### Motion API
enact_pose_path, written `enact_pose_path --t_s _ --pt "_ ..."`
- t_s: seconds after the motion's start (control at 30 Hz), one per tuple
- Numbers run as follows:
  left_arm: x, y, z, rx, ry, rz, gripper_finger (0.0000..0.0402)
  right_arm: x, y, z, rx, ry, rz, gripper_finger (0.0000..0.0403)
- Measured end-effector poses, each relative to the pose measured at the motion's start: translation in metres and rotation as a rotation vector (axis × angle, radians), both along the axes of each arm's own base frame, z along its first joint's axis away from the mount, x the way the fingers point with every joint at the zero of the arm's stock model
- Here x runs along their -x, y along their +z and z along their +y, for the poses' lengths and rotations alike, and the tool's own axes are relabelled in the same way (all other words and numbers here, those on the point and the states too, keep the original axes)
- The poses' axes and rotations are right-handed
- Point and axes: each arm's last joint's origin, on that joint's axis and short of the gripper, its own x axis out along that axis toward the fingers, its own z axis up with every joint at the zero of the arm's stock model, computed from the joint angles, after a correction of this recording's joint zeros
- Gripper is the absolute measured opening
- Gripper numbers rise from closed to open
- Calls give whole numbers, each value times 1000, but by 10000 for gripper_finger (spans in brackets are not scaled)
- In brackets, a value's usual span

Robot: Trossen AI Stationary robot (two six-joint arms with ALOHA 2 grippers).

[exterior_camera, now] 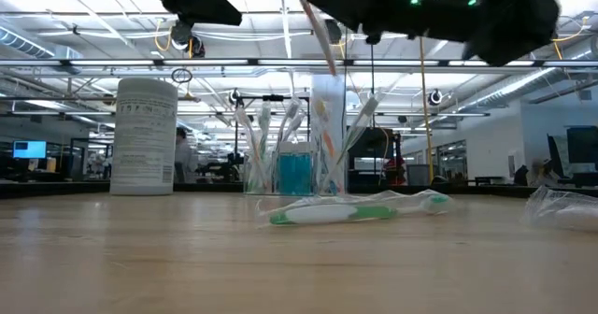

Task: Pick & Place toothbrushing station
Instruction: Put the orange toothbrush into the transparent organizer

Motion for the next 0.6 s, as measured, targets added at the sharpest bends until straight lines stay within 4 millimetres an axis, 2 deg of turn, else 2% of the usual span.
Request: enact_pose_path --t_s 0.07,0.17,0.3,0.43,0.6 --pt "0 1 0 0 0 -13 76 -13 -12 -8 -32 -12 26 0" --pt "-1 2 0 -3 -1 -20 77 -35 -31 -23 -37 -194 102 0" --pt "0 1 0 -3 -1 -12 76 -55 -29 -41 -69 -486 94 0" --pt "0 1 0 -4 -2 -8 76 -66 -42 -40 -49 -640 201 0" --pt "0 1 0 -7 -3 -9 76 -70 -37 -35 -19 -721 256 0"
